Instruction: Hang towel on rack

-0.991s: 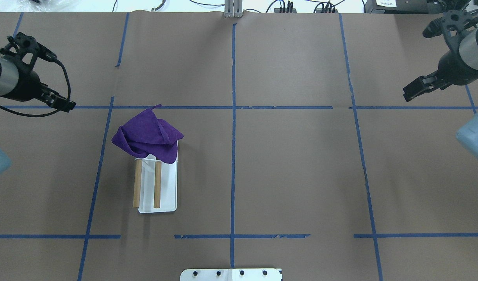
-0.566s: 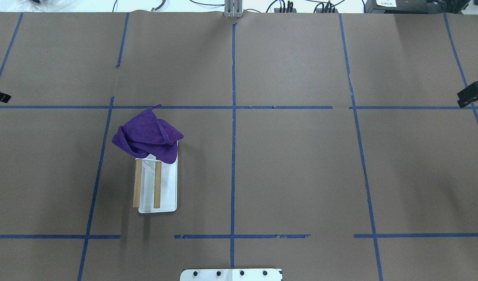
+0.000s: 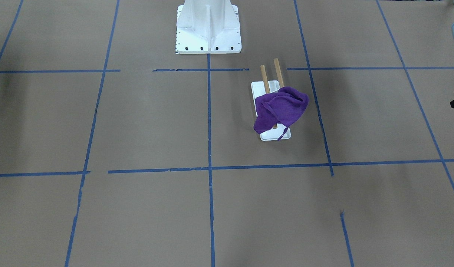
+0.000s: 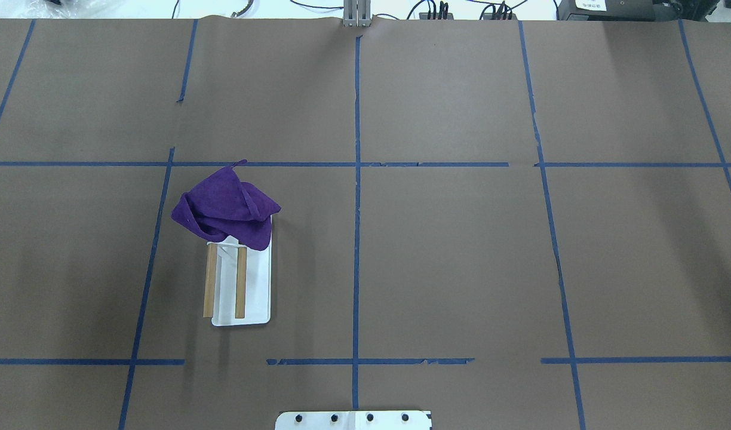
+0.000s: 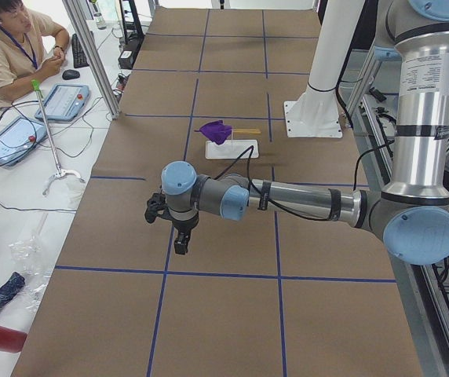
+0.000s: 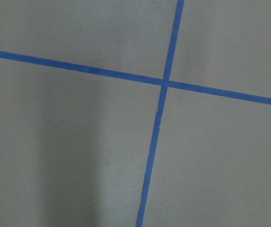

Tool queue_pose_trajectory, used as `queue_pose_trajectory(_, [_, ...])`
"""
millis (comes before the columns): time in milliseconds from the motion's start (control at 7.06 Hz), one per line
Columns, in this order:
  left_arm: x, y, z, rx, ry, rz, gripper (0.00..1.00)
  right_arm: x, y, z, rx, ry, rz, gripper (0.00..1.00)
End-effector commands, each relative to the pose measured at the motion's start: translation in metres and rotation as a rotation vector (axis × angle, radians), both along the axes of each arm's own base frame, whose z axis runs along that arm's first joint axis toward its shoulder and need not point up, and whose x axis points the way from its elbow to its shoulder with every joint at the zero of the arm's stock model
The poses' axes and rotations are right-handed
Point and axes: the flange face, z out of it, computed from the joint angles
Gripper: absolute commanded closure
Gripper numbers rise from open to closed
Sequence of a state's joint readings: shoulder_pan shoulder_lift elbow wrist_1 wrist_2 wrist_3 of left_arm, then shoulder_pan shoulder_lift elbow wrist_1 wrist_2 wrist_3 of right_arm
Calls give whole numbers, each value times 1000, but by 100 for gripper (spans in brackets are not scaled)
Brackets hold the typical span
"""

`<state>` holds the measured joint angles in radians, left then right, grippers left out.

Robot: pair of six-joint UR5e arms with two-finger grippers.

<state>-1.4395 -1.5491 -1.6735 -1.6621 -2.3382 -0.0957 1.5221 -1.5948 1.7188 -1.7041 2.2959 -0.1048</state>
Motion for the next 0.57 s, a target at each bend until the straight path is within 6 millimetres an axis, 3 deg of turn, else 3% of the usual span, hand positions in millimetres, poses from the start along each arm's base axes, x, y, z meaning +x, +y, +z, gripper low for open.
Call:
queue_pose_trajectory(0, [-26, 24, 25, -111, -8, -48, 0, 30, 9, 6, -14, 1, 57, 0])
queue_pose_trajectory(142, [-38, 33, 27, -110, -5, -72, 0, 22, 4, 4, -11, 17, 47, 0])
queue_pose_trajectory(283, [-45, 41, 16, -96, -1, -87, 0, 10, 2, 2, -16, 16, 33, 0])
queue_pose_trajectory(425, [-47, 34, 9, -86, -2, -93, 0, -3, -2, -2, -34, 15, 41, 0])
